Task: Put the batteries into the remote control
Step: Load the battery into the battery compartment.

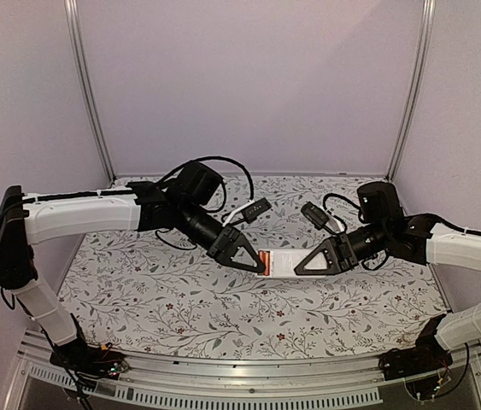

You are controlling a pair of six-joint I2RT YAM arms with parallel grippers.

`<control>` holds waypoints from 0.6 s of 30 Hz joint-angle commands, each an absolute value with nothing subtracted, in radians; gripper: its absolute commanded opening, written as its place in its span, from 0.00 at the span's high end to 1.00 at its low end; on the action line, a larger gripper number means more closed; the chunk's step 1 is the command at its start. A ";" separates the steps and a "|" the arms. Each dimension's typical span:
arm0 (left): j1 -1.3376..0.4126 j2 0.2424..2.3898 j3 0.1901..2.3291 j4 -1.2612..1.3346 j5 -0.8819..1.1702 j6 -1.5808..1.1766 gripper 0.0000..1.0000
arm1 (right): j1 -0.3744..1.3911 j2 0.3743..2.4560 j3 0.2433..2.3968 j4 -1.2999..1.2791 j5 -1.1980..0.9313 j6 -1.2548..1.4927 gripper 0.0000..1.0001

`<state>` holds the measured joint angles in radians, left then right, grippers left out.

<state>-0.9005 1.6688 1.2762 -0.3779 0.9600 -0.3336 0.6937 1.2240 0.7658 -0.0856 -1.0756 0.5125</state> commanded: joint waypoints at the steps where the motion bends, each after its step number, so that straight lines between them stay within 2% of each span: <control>1: -0.916 1.678 1.295 -0.387 0.940 -0.310 0.78 | 0.692 1.208 0.793 -0.075 -1.085 0.505 1.00; 4: -0.912 1.671 1.302 -0.378 0.930 -0.316 0.65 | 0.693 1.208 0.791 -0.078 -1.088 0.500 1.00; 9: -0.888 1.645 1.292 -0.297 0.919 -0.386 0.61 | 0.696 1.207 0.788 -0.081 -1.088 0.497 1.00; 13: -0.874 1.631 1.286 -0.247 0.906 -0.422 0.71 | 0.702 1.209 0.790 -0.082 -1.094 0.493 1.00; 16: -0.866 1.633 1.282 -0.237 0.906 -0.423 0.82 | 0.703 1.207 0.790 -0.082 -1.091 0.491 1.00; 18: -0.866 1.636 1.277 -0.243 0.906 -0.412 0.84 | 0.703 1.206 0.791 -0.083 -1.090 0.492 1.00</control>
<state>-0.8787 1.6569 1.2819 -0.2756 0.9192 -0.4084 0.6956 1.2240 0.7658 -0.0864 -1.0786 0.5072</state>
